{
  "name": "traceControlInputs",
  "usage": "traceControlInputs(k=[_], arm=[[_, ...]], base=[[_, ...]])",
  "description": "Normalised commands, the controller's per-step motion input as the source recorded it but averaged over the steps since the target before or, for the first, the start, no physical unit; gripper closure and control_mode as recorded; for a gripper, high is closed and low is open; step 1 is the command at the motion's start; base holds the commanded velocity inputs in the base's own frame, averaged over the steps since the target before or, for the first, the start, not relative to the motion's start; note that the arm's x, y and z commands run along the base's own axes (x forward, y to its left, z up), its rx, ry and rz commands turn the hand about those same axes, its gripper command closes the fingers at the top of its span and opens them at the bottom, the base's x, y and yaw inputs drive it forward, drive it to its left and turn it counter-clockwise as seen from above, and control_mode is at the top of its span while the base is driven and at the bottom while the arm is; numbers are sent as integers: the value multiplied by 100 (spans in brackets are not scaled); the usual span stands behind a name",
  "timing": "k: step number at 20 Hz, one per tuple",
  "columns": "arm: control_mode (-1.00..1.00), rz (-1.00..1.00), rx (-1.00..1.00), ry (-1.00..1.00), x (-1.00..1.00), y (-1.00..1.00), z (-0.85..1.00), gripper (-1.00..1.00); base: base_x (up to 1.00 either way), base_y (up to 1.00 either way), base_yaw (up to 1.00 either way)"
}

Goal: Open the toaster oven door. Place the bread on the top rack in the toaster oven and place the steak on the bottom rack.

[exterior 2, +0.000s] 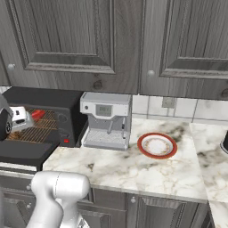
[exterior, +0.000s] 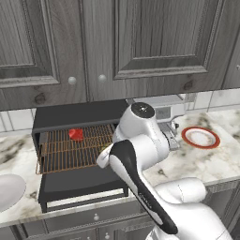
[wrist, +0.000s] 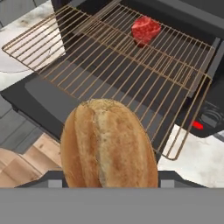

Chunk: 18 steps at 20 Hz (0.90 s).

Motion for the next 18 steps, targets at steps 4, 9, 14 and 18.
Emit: traceControlInputs(k=[4,9,14,18], arm=[[-100,-18,0,0,34,39,1,100],[-100,-19,0,0,22,38,-3,100],[-100,-7,0,-2,16,19,-8,100],[-100,-3,0,0,19,10,-5,100]], base=[[0,0,0],[0,0,0],[0,0,0],[0,0,0]])
